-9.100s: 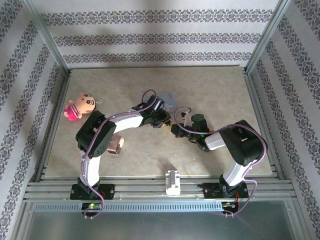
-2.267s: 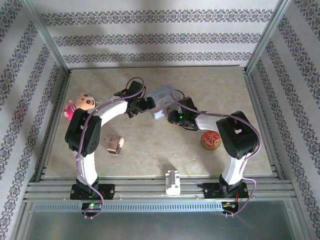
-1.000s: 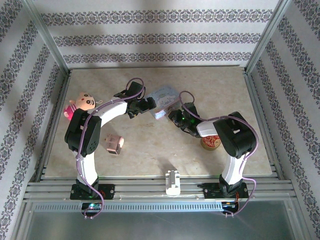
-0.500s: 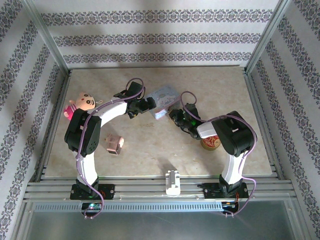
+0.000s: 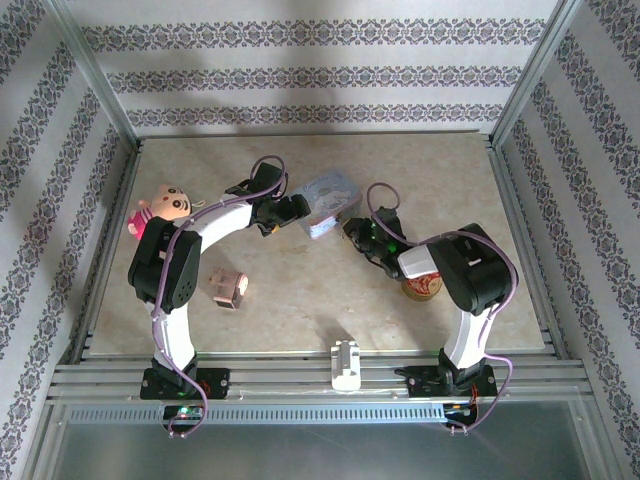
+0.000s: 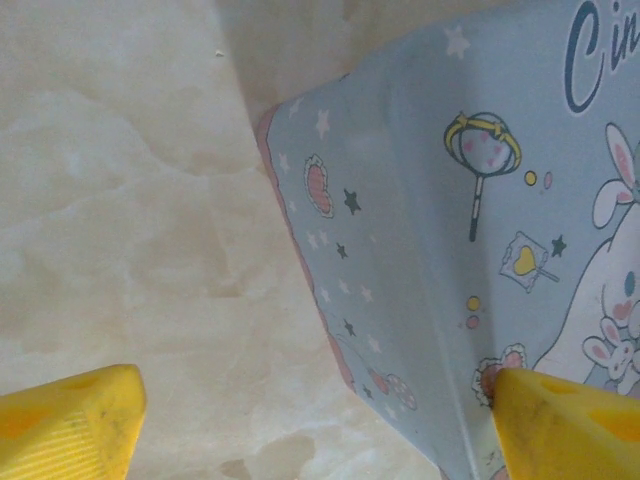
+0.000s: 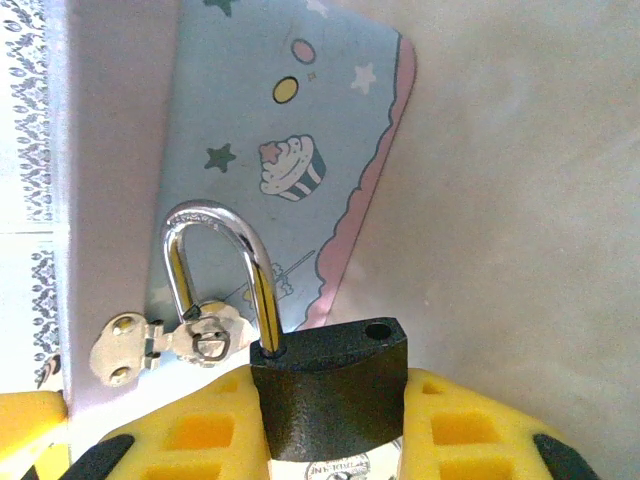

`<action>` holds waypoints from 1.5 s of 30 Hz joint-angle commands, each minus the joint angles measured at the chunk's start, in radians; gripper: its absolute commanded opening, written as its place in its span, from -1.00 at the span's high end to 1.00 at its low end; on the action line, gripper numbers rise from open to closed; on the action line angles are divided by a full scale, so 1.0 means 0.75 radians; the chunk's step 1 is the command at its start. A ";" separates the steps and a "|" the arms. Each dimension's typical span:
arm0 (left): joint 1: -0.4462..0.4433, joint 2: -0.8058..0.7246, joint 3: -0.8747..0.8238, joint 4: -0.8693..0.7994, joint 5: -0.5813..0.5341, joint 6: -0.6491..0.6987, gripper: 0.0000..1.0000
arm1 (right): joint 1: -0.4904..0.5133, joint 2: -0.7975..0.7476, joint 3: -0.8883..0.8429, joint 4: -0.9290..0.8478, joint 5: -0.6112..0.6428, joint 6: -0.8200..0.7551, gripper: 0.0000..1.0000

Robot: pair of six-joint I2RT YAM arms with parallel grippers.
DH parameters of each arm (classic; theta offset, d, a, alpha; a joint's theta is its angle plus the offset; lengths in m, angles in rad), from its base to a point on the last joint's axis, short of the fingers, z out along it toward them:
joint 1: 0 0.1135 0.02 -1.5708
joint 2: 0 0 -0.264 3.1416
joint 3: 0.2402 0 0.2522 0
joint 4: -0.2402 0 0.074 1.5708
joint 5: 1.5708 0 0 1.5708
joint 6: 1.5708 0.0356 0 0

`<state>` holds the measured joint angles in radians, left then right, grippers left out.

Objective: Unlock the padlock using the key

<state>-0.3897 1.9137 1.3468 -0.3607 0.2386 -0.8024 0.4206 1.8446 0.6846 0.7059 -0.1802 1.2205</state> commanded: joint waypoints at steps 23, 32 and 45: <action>0.188 0.195 0.266 -0.163 0.002 0.090 -0.05 | 0.130 -0.595 0.042 -1.100 0.210 -0.578 0.95; 0.187 0.206 0.303 -0.143 0.067 0.080 -0.11 | 0.151 -0.616 0.046 -1.192 0.163 -0.593 0.94; 0.209 -0.014 0.233 -0.110 0.071 0.084 -0.79 | 0.183 -0.462 0.229 -1.439 0.177 -0.666 0.95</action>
<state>-0.2550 1.9842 1.5391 -0.4370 0.2852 -0.7422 0.5465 1.4754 0.8211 -0.3164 -0.0597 0.7506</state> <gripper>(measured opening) 0.888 0.229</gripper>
